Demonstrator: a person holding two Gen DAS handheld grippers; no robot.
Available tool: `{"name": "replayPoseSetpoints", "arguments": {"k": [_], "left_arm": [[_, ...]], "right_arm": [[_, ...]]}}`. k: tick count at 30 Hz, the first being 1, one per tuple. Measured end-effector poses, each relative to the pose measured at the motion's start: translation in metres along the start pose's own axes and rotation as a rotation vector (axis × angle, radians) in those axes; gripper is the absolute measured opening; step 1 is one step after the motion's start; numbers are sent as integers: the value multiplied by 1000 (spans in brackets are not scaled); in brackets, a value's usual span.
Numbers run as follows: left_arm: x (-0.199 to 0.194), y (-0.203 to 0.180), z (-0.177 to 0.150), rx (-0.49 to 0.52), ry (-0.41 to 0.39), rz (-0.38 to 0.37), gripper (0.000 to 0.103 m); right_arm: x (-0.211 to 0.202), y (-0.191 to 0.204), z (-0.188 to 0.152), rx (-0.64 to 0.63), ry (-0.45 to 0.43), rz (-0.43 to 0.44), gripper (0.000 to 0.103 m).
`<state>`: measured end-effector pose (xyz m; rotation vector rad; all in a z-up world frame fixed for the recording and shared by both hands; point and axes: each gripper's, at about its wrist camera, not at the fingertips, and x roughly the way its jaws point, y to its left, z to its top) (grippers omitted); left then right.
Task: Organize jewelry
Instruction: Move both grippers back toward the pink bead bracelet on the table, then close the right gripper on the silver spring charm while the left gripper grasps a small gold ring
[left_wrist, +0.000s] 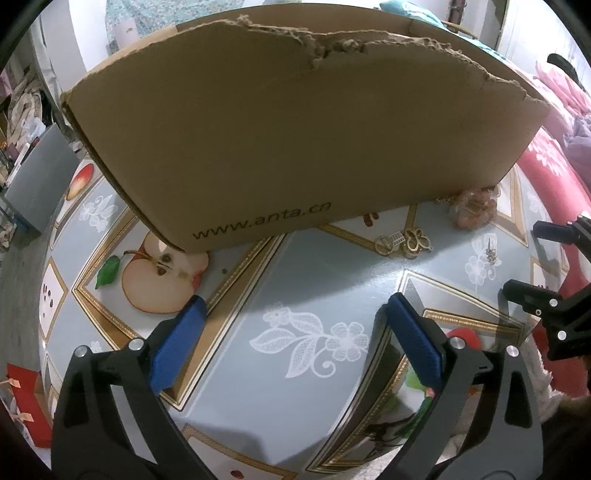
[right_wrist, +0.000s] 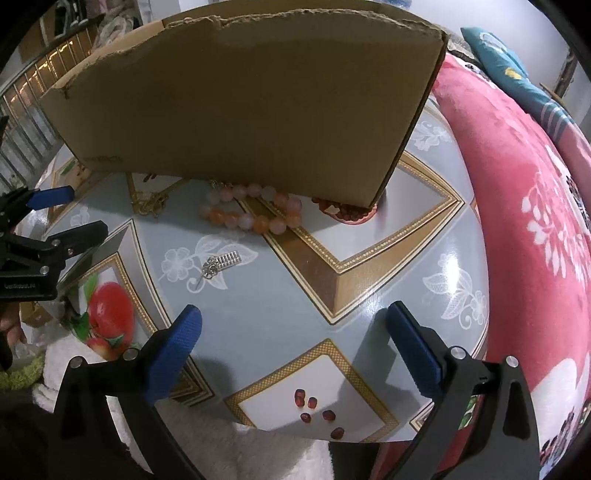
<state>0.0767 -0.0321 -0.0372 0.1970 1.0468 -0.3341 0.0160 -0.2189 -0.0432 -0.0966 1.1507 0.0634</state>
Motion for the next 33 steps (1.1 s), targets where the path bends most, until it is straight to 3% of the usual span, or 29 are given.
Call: {"name": "replayPoseSetpoints", "arguments": {"k": [7, 13, 20, 26, 33], "left_arm": [[2, 1, 7, 10, 20, -3, 96], [12, -2, 9, 12, 23, -5, 96], [13, -3, 7, 9, 18, -3, 96], [14, -3, 6, 9, 18, -3, 96], [13, -3, 6, 9, 18, -3, 96]], "right_arm": [[2, -4, 2, 7, 11, 0, 97], [-6, -11, 4, 36, -21, 54, 97], [-20, -1, 23, -29, -143, -38, 84], [-7, 1, 44, -49, -161, -76, 81], [2, 14, 34, -67, -149, -46, 79]]}}
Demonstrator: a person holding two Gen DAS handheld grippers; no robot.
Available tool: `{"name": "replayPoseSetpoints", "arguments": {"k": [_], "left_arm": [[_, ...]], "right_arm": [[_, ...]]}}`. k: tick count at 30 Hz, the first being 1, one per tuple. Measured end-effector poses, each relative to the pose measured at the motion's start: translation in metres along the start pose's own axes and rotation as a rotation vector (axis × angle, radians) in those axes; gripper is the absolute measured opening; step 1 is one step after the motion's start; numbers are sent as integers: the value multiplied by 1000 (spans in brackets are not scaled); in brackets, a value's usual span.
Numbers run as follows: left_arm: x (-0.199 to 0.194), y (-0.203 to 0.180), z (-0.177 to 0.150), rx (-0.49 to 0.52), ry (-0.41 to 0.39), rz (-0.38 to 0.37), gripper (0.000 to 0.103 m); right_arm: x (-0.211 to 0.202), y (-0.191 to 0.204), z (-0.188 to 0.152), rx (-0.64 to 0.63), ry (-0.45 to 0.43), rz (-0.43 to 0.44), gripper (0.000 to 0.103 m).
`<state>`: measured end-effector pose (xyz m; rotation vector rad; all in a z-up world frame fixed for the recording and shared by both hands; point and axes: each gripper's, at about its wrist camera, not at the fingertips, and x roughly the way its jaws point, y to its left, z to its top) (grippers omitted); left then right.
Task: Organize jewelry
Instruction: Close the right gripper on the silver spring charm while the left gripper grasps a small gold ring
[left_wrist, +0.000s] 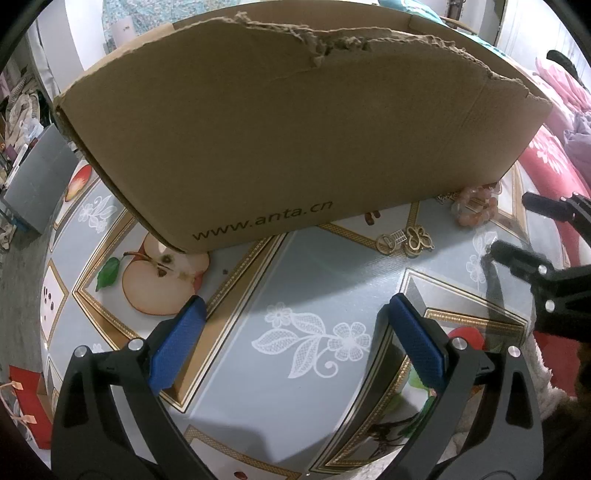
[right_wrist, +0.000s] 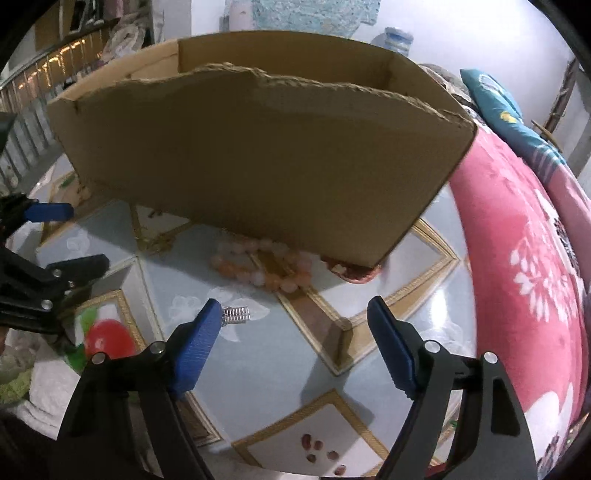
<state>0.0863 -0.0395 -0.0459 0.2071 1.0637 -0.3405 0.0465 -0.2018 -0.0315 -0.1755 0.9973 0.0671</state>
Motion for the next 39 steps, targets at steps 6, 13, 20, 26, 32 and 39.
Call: {"name": "replayPoseSetpoints", "arguments": {"k": [6, 13, 20, 26, 32, 39], "left_arm": [[-3, 1, -1, -2, -4, 0, 96], [-4, 1, -1, -2, -4, 0, 96], [-4, 2, -2, -2, -4, 0, 96], [-4, 2, -2, -4, -5, 2, 96], [-5, 3, -2, -4, -5, 4, 96], [-4, 3, -2, -5, -7, 4, 96]], "right_arm": [[0, -1, 0, 12, 26, 83, 79], [-18, -8, 4, 32, -28, 131, 74], [-8, 8, -3, -12, 25, 213, 39], [-10, 26, -13, 8, 34, 223, 30], [-9, 23, -13, 23, 34, 188, 8], [-13, -5, -7, 171, 25, 314, 4]]}}
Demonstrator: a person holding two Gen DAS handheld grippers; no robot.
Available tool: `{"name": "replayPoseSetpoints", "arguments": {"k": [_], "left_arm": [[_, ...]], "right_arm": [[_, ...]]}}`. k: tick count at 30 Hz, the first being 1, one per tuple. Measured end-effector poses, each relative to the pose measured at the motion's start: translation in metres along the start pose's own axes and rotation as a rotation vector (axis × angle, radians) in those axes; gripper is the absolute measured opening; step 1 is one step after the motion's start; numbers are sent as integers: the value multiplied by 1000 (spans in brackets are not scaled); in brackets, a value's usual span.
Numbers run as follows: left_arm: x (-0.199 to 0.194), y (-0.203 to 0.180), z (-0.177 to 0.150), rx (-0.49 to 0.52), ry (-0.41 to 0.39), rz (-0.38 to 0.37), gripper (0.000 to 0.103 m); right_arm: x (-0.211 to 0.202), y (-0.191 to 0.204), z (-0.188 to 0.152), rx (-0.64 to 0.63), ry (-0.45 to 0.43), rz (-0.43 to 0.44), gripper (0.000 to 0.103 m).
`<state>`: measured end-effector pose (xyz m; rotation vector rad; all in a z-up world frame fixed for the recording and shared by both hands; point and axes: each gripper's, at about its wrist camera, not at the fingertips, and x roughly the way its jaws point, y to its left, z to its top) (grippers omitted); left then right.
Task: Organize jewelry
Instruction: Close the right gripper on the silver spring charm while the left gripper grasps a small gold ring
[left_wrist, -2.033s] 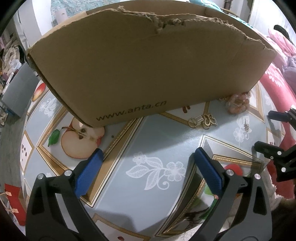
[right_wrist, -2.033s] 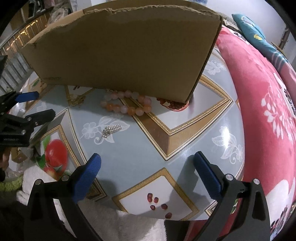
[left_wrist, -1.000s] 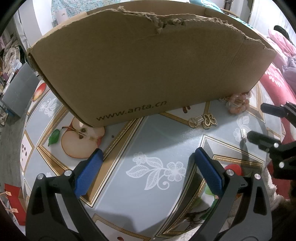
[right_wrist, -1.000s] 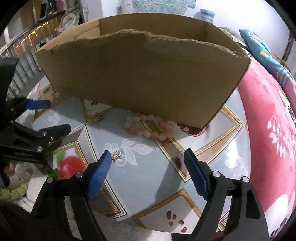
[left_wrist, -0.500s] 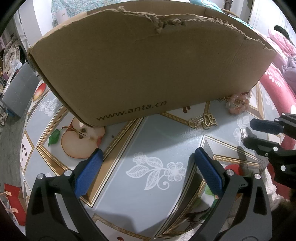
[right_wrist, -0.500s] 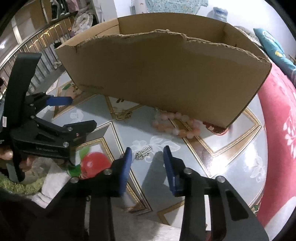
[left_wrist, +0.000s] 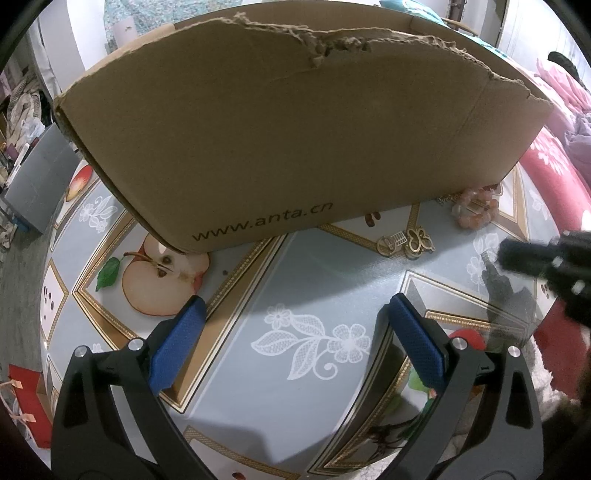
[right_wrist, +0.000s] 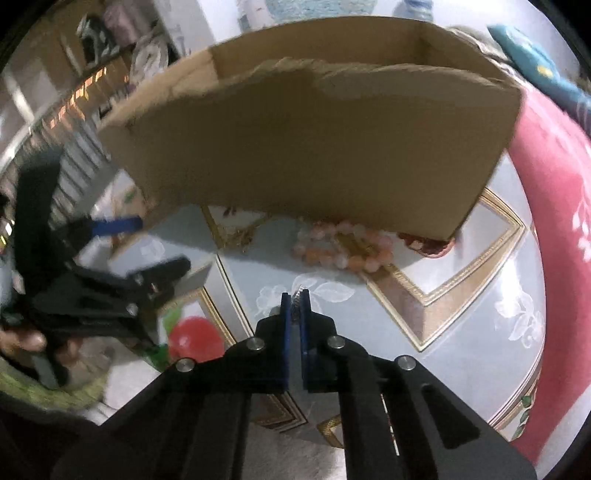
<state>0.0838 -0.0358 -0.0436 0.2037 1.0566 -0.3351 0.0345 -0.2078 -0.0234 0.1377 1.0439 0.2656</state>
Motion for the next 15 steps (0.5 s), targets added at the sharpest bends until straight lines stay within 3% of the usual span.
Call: {"name": "replayPoseSetpoints", "arguments": {"k": [3, 7, 15], "left_arm": [[0, 0, 0, 0, 0, 0, 96], [0, 0, 0, 2, -2, -1, 96], [-4, 1, 0, 33, -32, -4, 94]], "right_arm": [[-22, -9, 7, 37, -69, 52, 4], [-32, -21, 9, 110, -91, 160, 4], [-13, -23, 2, 166, -41, 174, 4]]}}
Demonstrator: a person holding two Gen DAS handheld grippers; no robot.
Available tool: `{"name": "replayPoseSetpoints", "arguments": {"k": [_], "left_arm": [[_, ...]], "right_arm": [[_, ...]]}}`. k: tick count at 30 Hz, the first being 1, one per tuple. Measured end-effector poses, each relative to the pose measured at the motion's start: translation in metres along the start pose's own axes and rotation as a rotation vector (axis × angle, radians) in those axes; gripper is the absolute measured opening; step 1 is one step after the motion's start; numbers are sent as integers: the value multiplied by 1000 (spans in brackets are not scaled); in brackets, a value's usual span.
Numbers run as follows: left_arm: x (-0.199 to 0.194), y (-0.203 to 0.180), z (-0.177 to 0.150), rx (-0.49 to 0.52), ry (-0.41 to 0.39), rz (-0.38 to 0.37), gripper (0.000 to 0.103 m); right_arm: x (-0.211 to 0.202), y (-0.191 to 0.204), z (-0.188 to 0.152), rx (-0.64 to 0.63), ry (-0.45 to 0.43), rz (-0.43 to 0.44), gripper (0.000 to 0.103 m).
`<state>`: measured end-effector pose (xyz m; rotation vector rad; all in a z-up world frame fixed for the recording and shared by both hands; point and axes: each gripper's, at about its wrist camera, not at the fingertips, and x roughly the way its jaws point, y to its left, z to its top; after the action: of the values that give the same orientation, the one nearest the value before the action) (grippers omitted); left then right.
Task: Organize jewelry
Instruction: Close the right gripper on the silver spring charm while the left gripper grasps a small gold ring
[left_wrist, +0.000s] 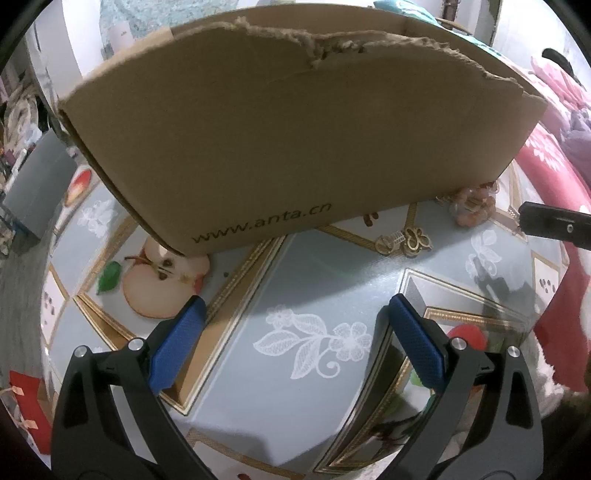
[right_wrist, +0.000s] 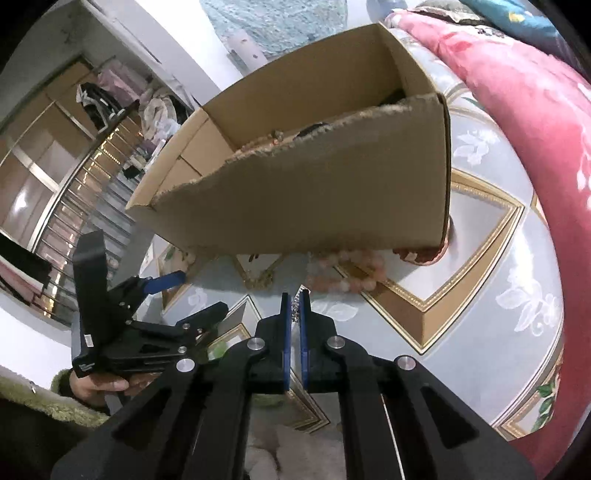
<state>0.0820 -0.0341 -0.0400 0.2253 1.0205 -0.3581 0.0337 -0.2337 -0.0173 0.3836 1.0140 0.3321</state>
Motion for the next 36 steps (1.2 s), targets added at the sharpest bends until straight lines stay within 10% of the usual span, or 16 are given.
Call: {"name": "replayPoseSetpoints", "arguments": {"k": [15, 36], "left_arm": [[1, -44, 18, 194, -75, -84, 23], [9, -42, 29, 233, -57, -137, 10]], "right_arm": [[14, -5, -4, 28, 34, 34, 4], [17, -13, 1, 51, 30, 36, 4]]}}
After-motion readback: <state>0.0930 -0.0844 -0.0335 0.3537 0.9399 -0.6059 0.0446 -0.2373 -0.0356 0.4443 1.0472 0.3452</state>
